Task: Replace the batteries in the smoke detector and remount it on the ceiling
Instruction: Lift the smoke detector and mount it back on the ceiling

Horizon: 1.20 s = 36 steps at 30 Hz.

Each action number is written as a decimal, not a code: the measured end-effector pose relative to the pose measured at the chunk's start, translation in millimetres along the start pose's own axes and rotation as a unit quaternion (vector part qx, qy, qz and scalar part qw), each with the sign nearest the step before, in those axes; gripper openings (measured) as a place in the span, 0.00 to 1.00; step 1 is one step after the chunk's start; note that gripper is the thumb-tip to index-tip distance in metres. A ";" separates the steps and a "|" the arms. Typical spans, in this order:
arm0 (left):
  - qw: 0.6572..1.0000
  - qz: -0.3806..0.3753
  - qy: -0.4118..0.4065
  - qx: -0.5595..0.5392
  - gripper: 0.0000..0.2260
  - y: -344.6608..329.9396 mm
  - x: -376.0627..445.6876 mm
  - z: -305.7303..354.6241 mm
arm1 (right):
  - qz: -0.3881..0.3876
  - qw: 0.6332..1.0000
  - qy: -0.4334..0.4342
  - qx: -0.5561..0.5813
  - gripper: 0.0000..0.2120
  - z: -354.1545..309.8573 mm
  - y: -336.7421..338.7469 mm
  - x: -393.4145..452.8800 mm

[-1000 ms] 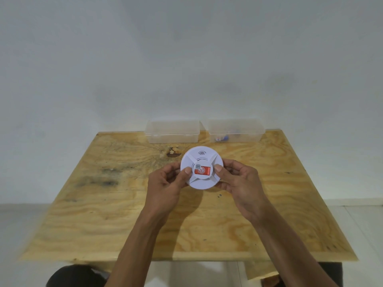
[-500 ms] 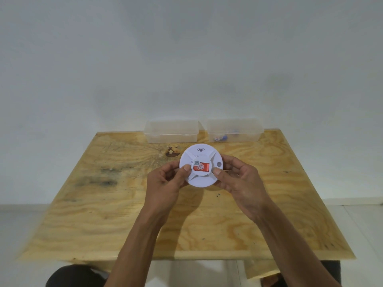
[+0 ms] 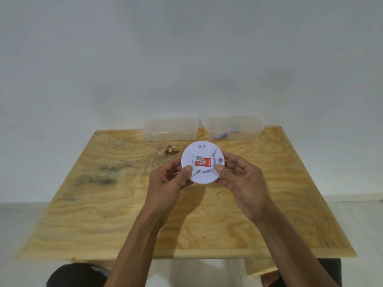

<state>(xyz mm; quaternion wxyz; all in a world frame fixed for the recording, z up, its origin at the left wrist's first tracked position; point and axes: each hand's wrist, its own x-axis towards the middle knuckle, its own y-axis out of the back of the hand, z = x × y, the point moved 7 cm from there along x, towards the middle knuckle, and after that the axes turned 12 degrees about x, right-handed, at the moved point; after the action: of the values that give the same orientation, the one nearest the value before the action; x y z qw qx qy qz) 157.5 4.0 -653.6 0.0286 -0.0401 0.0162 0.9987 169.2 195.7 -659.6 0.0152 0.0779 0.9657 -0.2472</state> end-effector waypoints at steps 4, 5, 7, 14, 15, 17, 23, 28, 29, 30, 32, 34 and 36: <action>1.000 0.000 0.004 0.001 0.12 0.3 1.6 -1.6 | 0.001 1.000 -0.004 0.002 0.19 0.9 0.1 0.5; 1.000 0.001 0.006 0.001 0.12 0.3 1.5 -2.0 | 0.001 1.000 -0.005 0.001 0.19 1.3 0.3 0.4; 1.000 0.000 0.008 0.002 0.13 0.1 1.4 -3.0 | 0.002 1.000 -0.006 -0.001 0.20 1.3 0.5 0.1; 1.000 -0.001 0.013 -0.002 0.12 0.4 2.0 -4.6 | -0.002 1.000 -0.007 0.000 0.21 2.5 0.0 1.7; 1.000 -0.001 0.014 -0.001 0.12 0.5 2.2 -4.8 | -0.003 1.000 -0.007 0.000 0.21 2.7 -0.1 1.9; 1.000 -0.001 0.014 -0.001 0.11 0.6 2.8 -5.1 | -0.003 1.000 -0.008 0.004 0.20 2.5 -0.2 1.9; 1.000 0.000 0.013 -0.002 0.11 1.3 3.2 -5.8 | 0.001 1.000 -0.009 0.010 0.19 1.8 -1.1 1.4; 1.000 0.001 0.013 -0.002 0.11 1.4 3.3 -5.3 | -0.002 1.000 -0.008 0.014 0.19 0.7 -1.4 1.4; 1.000 0.001 0.012 -0.002 0.11 1.4 3.3 -5.1 | -0.004 1.000 -0.008 0.015 0.19 0.7 -1.6 1.2; 1.000 0.002 0.011 -0.002 0.11 1.5 3.2 -4.9 | -0.005 1.000 -0.007 0.016 0.20 0.8 -2.0 0.8; 1.000 0.003 0.010 -0.002 0.11 1.6 3.0 -4.6 | -0.006 1.000 -0.005 0.017 0.21 0.8 -2.7 -0.1; 1.000 0.003 0.011 -0.002 0.11 1.8 2.8 -4.9 | -0.006 1.000 -0.003 0.017 0.22 0.5 -3.4 -0.4; 1.000 0.003 0.011 0.000 0.11 2.1 2.7 -5.1 | -0.006 1.000 -0.004 0.016 0.20 0.4 -3.3 -0.2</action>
<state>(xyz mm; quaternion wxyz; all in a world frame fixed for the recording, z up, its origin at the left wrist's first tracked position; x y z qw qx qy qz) 155.1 1.8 -658.9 0.0251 -0.0509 0.0166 0.9982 168.9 192.7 -658.4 0.0166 0.0714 0.9620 -0.2630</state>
